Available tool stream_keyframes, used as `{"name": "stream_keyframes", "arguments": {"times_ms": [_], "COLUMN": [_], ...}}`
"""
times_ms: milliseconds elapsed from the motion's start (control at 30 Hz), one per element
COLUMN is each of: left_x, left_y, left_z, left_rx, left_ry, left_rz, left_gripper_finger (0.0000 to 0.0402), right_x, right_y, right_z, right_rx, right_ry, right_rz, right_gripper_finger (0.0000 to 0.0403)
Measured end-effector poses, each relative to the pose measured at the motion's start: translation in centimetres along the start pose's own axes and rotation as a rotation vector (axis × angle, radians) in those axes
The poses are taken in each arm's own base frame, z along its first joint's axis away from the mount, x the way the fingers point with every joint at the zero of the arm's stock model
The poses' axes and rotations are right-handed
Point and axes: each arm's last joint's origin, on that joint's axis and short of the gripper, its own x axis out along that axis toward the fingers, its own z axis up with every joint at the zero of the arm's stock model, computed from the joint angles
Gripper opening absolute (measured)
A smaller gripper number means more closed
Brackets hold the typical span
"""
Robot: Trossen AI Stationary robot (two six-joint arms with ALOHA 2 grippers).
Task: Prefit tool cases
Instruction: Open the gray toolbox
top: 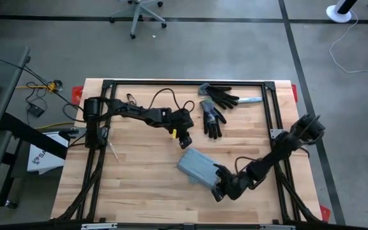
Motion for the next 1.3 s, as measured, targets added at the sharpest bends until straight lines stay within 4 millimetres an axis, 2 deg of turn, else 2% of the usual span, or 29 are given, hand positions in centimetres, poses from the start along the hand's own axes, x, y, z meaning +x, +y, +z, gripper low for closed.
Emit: {"name": "stream_keyframes", "arguments": {"times_ms": [233,600,800,967,1300], "left_x": [0.0,0.0,-0.2,0.1,0.9], "left_y": [-0.4,-3.2,-4.2,-5.7,-8.3], "left_z": [-1.6,-4.3,-5.9,-6.1,-6.6], "left_rx": [-0.009,0.030,0.051,0.085,0.052], "left_ry": [0.160,0.315,0.431,0.404,0.321], "left_rz": [-0.025,0.002,-0.011,-0.057,-0.123], "left_gripper_finger": [0.0000,0.0000,0.0000,0.0000,0.0000], "right_x": [0.1,0.1,-1.2,-2.9,-3.4], "right_y": [-0.5,-0.7,-1.0,-0.2,-0.1], "right_z": [1.2,2.7,3.4,4.9,8.6], "right_rx": [0.033,0.016,0.002,-0.012,-0.078], "right_ry": [-0.090,-0.091,-0.170,-0.278,-0.278], "right_rz": [-0.059,-0.092,-0.159,-0.130,-0.128], "right_gripper_finger": [0.0000,0.0000,0.0000,0.0000,0.0000]}}
